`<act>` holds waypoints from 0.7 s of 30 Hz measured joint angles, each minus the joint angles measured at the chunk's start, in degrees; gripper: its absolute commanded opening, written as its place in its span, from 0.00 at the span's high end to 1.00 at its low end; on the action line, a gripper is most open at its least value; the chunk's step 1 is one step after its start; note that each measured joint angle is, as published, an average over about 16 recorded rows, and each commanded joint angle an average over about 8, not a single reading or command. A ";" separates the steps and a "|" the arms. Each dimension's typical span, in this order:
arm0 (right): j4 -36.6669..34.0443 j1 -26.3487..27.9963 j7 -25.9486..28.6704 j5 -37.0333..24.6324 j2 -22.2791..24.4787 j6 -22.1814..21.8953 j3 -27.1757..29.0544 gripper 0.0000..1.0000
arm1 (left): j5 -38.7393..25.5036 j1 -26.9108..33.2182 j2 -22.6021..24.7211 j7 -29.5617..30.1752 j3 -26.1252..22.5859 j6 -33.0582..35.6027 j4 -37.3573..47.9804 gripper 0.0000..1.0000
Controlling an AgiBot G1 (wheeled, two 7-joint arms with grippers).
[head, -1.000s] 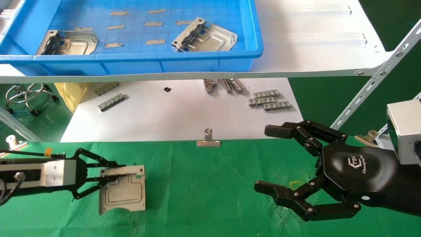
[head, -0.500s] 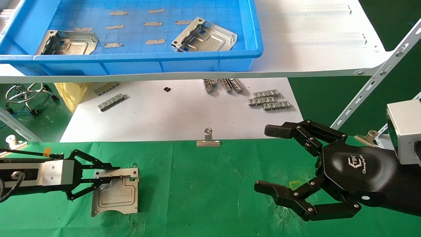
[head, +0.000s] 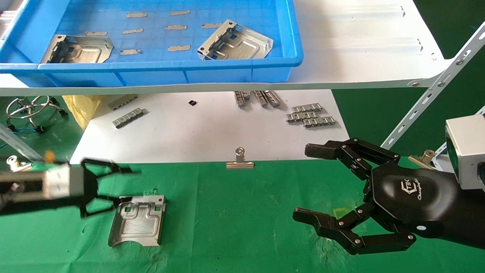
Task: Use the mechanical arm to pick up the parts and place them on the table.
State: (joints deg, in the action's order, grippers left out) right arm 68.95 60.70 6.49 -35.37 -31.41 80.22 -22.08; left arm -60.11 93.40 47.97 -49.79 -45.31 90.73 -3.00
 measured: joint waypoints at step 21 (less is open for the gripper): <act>-0.01 -0.02 0.00 0.01 0.01 -0.01 0.00 0.00 | 8.79 -4.24 -0.10 12.05 5.78 0.58 1.26 0.00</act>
State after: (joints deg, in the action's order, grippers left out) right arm 68.94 60.68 6.48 -35.36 -31.40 80.21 -22.08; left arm -51.31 89.16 47.88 -37.74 -39.53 91.32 -1.73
